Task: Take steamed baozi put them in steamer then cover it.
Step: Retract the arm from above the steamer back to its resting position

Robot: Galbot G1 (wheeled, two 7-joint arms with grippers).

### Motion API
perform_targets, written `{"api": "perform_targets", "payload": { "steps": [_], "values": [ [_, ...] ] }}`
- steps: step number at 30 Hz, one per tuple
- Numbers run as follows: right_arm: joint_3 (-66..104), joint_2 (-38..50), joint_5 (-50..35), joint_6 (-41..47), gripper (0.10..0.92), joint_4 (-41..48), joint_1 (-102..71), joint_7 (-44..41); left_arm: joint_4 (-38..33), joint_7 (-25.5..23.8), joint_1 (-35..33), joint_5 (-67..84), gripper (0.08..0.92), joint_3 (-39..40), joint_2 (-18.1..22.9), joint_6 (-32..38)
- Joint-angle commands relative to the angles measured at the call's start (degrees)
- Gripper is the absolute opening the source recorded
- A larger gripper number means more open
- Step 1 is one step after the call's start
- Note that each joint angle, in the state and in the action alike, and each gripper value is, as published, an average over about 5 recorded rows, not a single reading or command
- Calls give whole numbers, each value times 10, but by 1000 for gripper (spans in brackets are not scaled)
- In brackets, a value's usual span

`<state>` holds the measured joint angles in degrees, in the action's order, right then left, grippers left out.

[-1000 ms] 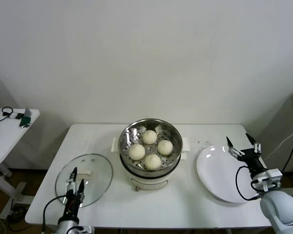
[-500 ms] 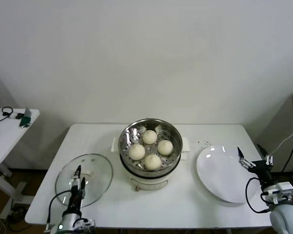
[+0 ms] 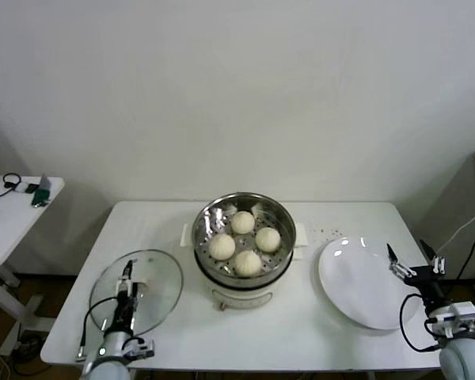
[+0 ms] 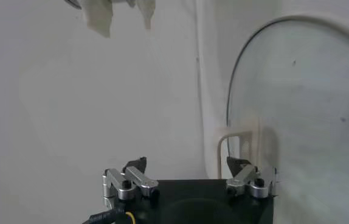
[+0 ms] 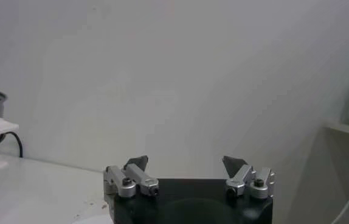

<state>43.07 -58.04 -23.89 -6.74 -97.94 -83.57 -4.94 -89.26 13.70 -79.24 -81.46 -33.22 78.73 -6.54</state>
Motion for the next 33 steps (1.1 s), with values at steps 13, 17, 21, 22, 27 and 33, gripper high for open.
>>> {"api": "perform_targets", "payload": {
  "steps": [13, 17, 21, 22, 27, 33],
  "values": [
    [6, -17, 19, -7, 823, 4, -6, -16, 50, -5, 53, 16, 782, 1, -9, 13],
    [6, -21, 22, -7, 823, 5, -3, -17, 53, -6, 52, 17, 672, 1, -8, 17],
    [5, -25, 25, -7, 823, 5, 1, -18, 52, -7, 50, 19, 550, 1, -8, 19],
    [4, -25, 25, -7, 823, 5, 1, -18, 51, -8, 50, 20, 524, 1, -8, 19],
    [2, -28, 29, -8, 823, 7, 4, -19, 44, -7, 49, 25, 377, 2, -9, 21],
    [2, -29, 31, -9, 823, 9, 4, -20, 22, 1, 43, 38, 207, 3, -13, 22]
  ]
}}
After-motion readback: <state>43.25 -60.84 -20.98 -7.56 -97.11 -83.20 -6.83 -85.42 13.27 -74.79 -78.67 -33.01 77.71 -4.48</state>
